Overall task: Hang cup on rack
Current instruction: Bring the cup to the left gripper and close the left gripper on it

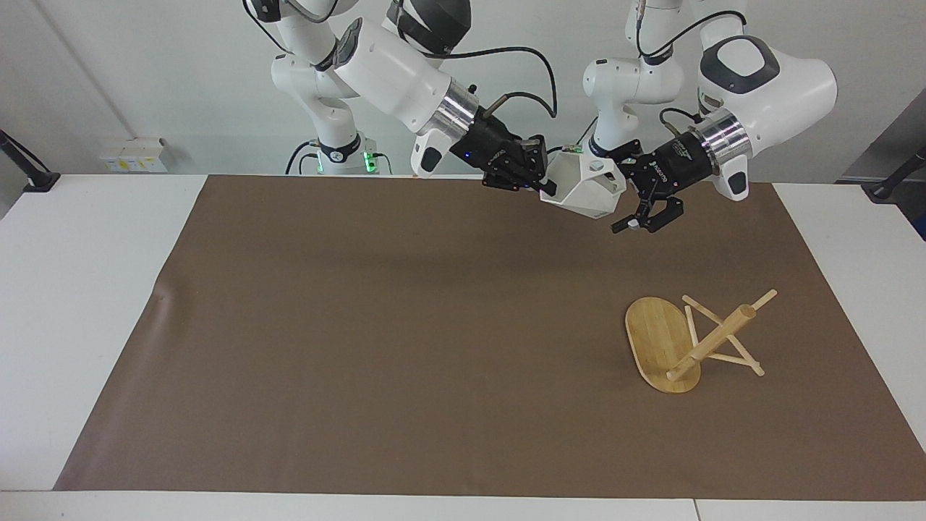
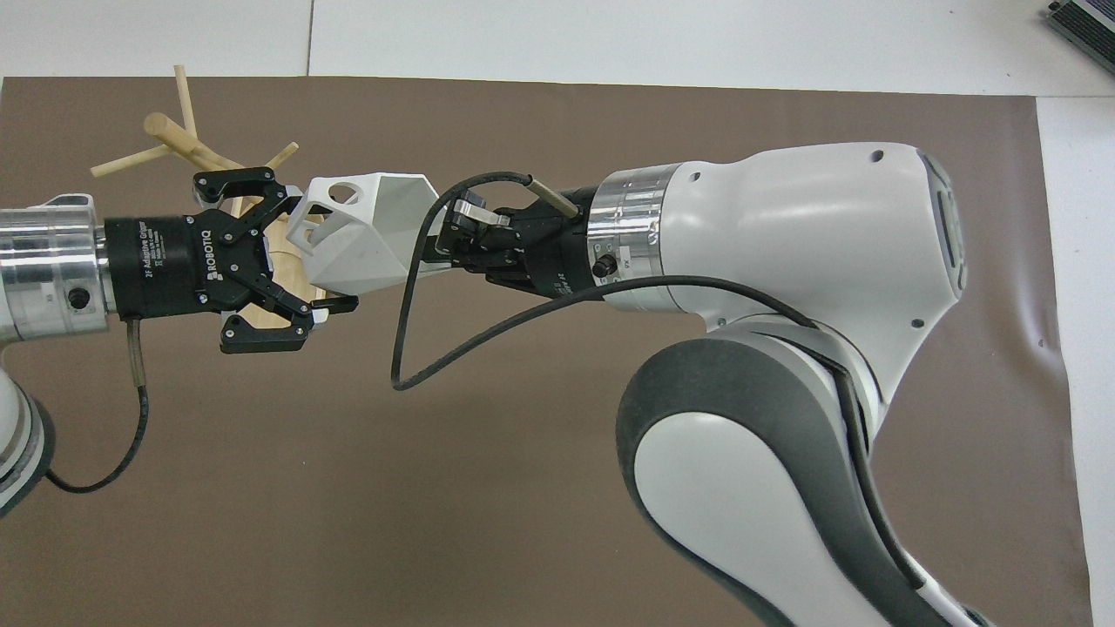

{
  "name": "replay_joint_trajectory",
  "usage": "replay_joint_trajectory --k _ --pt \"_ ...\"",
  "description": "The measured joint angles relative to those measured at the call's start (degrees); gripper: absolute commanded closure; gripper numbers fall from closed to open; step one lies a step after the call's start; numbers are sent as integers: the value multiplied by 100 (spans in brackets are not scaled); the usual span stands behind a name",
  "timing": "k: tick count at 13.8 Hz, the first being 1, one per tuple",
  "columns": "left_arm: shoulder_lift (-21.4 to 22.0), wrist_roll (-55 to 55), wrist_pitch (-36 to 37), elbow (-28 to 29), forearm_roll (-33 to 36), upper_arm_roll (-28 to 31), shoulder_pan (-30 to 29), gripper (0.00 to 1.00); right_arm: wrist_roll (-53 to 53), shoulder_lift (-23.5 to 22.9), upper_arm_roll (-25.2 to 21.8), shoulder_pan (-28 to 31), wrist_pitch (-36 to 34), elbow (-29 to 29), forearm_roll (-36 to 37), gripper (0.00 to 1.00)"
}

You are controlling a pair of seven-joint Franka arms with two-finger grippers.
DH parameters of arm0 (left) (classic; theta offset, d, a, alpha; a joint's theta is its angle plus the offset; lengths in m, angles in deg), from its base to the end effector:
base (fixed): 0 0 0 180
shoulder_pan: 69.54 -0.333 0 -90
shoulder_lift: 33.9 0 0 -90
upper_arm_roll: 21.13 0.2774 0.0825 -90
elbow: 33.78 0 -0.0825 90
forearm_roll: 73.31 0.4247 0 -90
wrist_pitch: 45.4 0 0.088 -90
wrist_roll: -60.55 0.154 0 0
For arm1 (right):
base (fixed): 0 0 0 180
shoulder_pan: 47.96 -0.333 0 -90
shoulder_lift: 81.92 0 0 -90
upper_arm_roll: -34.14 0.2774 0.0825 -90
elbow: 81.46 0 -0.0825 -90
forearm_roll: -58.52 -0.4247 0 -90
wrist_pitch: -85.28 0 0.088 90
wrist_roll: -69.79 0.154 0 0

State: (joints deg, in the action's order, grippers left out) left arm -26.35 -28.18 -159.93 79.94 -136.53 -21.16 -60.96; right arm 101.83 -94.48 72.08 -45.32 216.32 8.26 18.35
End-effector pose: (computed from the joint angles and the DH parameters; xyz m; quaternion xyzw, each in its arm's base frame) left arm 0.5809 -0.1815 0.4949 0.5328 0.6862 -0.3280 0.3711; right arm 0.5857 0.4179 0.5329 -0.8849 0.1438 0.0001 0.4430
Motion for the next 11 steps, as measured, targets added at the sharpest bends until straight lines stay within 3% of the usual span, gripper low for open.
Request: replay_joint_trajectory --k 4,5,6,7,11 --pt "0 -97 171 -82 -5 30 -2 0 0 0 28 -7 5 9 0 100" --pt "0 -112 188 -89 -5 36 -3 5 0 0 32 -7 11 9 0 100" --pt "0 -149 195 -90 -5 39 -5 47 0 0 35 -7 15 8 0 100" --pt "0 -194 206 -92 -5 44 -7 99 0 0 34 -6 27 10 0 100" --pt "16 -221 319 -94 -1 70 -17 100 0 -4 24 6 77 18 0 100"
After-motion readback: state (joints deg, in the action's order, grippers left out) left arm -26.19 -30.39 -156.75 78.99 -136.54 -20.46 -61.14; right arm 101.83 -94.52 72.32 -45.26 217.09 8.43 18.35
